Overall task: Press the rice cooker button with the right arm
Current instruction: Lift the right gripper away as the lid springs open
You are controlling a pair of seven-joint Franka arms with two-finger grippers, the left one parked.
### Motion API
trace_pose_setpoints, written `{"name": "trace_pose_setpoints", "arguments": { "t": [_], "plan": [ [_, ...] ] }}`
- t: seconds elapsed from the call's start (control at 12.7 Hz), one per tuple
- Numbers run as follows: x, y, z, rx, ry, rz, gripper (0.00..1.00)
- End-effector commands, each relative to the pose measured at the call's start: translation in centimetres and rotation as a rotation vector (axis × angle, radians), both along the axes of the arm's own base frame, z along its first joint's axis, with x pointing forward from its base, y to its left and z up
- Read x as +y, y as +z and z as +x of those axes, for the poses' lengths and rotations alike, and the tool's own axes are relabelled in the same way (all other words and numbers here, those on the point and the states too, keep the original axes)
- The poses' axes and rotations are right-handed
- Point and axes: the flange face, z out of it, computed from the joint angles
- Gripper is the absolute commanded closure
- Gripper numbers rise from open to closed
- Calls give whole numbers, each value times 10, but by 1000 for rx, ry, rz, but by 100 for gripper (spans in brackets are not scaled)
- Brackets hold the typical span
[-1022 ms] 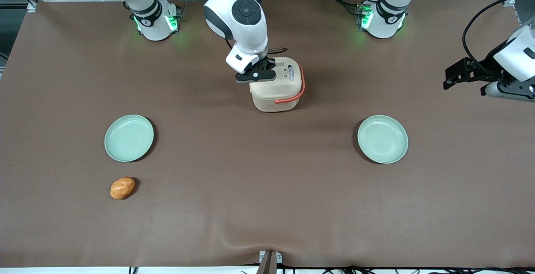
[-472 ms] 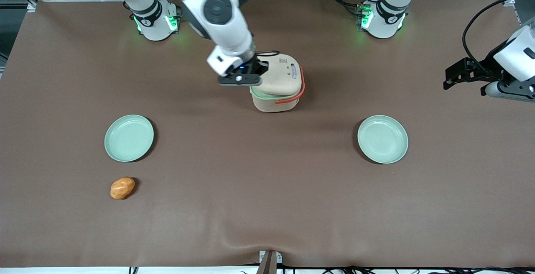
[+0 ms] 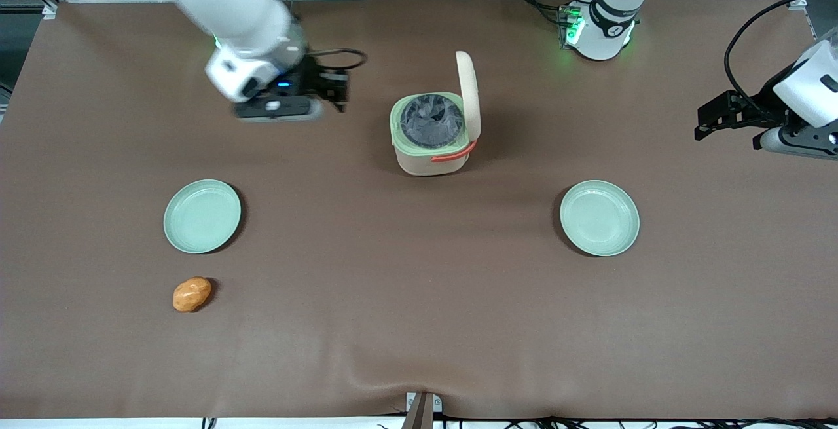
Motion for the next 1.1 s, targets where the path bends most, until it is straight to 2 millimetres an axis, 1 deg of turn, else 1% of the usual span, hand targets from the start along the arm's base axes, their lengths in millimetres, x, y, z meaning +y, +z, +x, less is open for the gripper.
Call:
{"name": "trace_pose_setpoints", "arguments": {
  "t": [0.0,0.08,0.16,0.31,0.39,0.47,0.63,0.79,0.94,1.02],
  "plan": [
    [-82,29,12,-5,-4,2,0],
    [-117,40,19,-8,-2,4,0],
    [-154,47,23,8,-6,3,0],
    [-225,52,32,4,51,2,0],
    [-248,51,29,20,108,-7,0],
    [-266,49,29,23,132,-62,0],
    [-282,49,28,29,129,-190,0],
    [-297,52,24,22,105,-186,0],
    [-297,58,23,3,105,-184,0],
    [-297,64,20,-18,105,-183,0]
  ]
}}
